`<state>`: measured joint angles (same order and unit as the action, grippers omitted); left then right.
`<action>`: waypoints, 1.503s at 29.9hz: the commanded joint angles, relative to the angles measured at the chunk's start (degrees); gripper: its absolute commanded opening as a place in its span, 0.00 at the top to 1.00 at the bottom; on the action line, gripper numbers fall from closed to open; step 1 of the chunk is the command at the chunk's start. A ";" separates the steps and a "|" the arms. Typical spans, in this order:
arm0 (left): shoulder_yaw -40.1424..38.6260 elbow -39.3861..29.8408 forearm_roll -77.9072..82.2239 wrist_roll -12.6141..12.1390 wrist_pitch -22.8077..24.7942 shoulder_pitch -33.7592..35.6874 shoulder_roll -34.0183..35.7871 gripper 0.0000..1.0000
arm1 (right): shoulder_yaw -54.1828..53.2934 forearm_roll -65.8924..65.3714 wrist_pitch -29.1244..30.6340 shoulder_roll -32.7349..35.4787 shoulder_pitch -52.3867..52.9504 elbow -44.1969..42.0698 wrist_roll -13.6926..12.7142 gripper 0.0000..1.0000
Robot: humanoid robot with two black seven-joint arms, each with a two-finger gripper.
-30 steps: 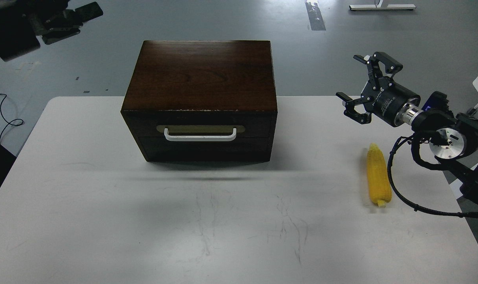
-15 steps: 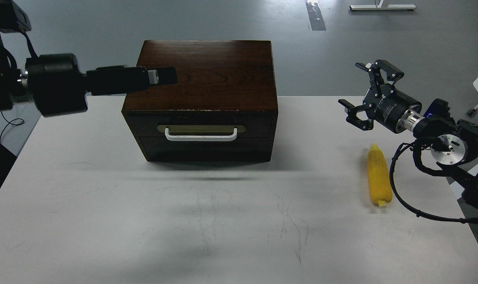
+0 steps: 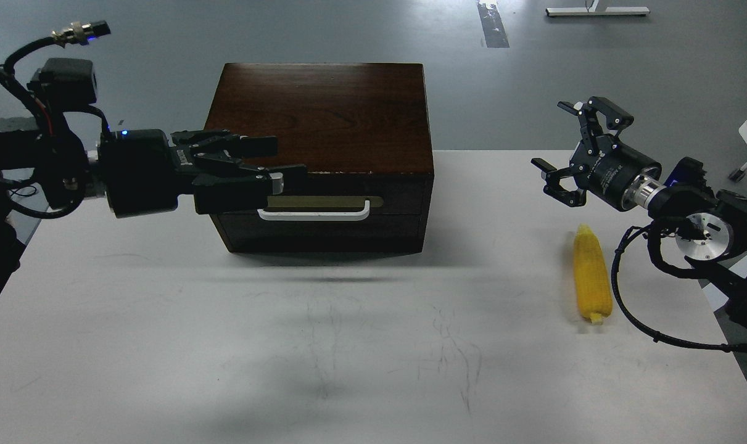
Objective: Put corn in drawer with both arms
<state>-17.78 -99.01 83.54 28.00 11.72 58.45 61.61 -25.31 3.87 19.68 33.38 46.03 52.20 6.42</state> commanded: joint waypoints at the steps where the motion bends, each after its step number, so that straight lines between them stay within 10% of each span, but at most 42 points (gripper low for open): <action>1: 0.11 -0.04 8.47 0.00 -3.89 -0.09 -1.66 0.02 | 0.00 0.00 0.00 0.02 -0.15 0.00 -0.01 0.00; 9: 0.11 -1.97 15.07 -0.57 -4.87 -3.86 -2.72 0.02 | -0.09 0.00 0.00 0.02 -0.85 0.00 0.08 0.00; 20: -0.15 -1.80 12.80 -10.41 -14.53 -13.70 -3.51 0.02 | -0.09 0.00 0.00 -0.07 -2.17 -0.96 0.26 0.00; 45: 0.20 -0.48 18.57 -13.85 -11.90 -13.80 -6.05 0.01 | -0.26 0.00 -0.08 -0.16 -3.32 -1.05 0.52 0.00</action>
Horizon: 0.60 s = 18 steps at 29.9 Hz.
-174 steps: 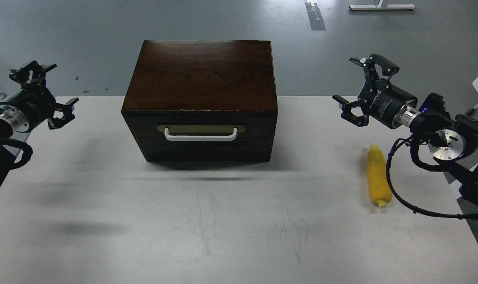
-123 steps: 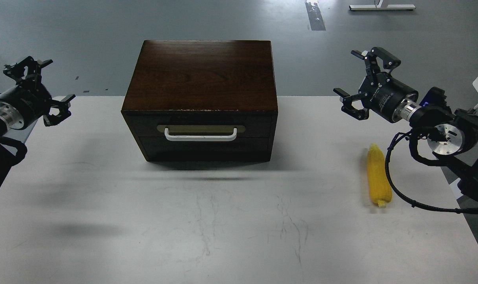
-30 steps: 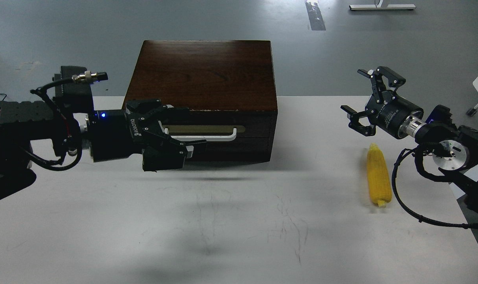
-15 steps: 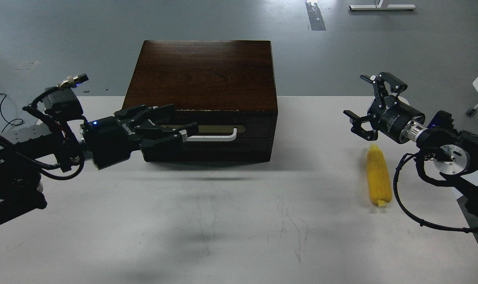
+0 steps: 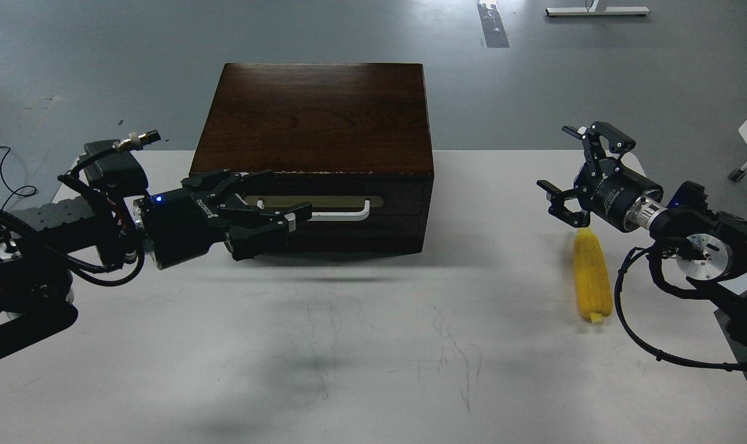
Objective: Put corn in drawer with both arms
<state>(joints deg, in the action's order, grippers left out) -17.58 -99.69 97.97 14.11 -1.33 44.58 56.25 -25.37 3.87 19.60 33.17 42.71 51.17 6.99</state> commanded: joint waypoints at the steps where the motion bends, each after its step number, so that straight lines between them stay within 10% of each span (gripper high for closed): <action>1: 0.00 0.46 5.82 0.04 1.58 0.16 -1.05 0.02 | -0.29 0.00 0.00 0.05 0.01 0.07 -0.04 0.00; 18: 1.23 6.70 14.79 0.66 3.43 3.14 -7.20 0.02 | -0.55 0.00 0.09 0.14 0.01 -0.63 -0.04 0.00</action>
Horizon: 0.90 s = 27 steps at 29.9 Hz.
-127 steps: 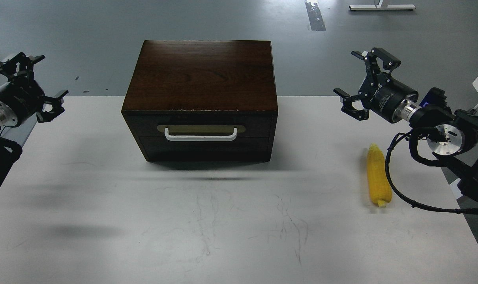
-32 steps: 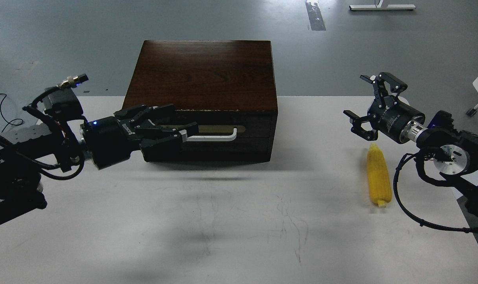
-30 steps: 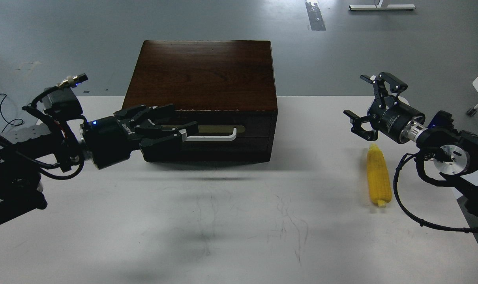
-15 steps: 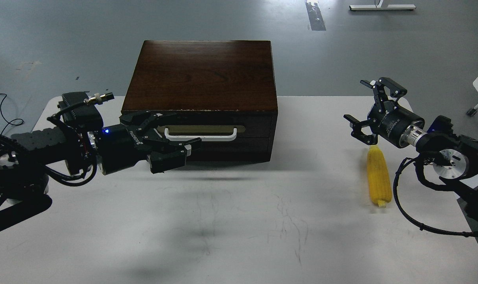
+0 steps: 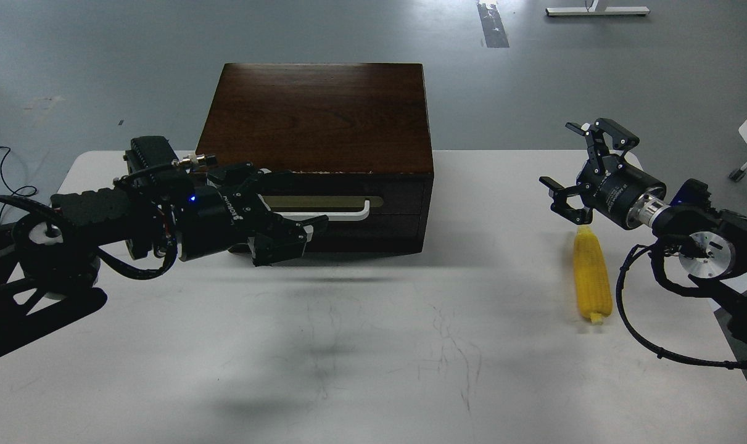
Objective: Put corn in drawer with both arms
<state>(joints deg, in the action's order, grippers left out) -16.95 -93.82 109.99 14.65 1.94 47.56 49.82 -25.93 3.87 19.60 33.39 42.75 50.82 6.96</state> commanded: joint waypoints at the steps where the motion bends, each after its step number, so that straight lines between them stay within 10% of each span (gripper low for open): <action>1: 0.69 1.00 3.21 0.12 0.17 0.08 -1.04 0.02 | 0.00 0.00 0.09 -0.08 -0.03 -0.28 -0.01 0.00; 18: 1.39 5.05 4.88 0.38 1.67 0.87 -4.73 0.02 | 0.00 0.00 0.00 0.01 -0.03 -0.45 0.07 0.00; 27: 1.48 4.79 13.93 4.86 1.67 0.78 -4.82 0.02 | 0.00 0.00 0.09 0.01 -0.03 -1.24 0.07 0.00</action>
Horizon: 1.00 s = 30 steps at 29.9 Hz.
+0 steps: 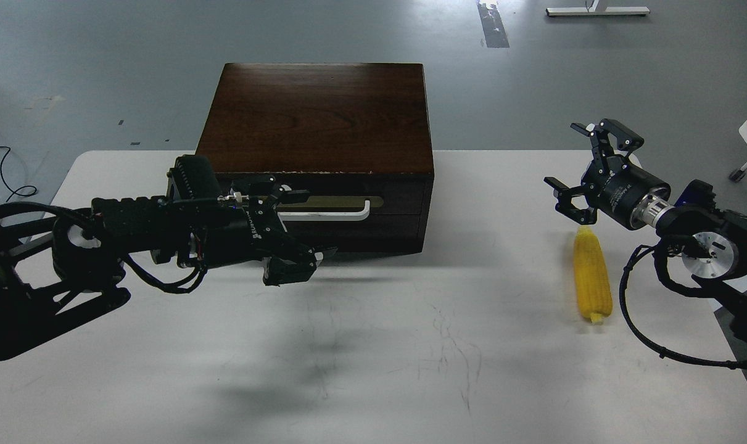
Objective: Put corn in drawer with both arms
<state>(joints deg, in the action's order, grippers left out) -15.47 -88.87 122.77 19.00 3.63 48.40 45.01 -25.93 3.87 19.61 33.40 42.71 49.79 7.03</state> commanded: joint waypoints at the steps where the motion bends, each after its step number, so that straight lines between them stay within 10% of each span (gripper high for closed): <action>1: 0.00 -0.16 1.33 0.60 -0.03 0.03 -0.01 0.02 | 0.00 0.00 0.07 -0.09 0.00 -0.14 0.00 0.00; 30: 4.13 4.58 2.23 3.59 -0.03 4.50 -2.47 0.02 | 0.00 0.00 0.07 0.00 -0.09 -0.31 0.00 0.00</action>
<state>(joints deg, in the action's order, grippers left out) -11.35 -84.55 125.00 22.49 3.59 52.46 42.69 -25.93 3.87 19.69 33.40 42.62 49.48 7.03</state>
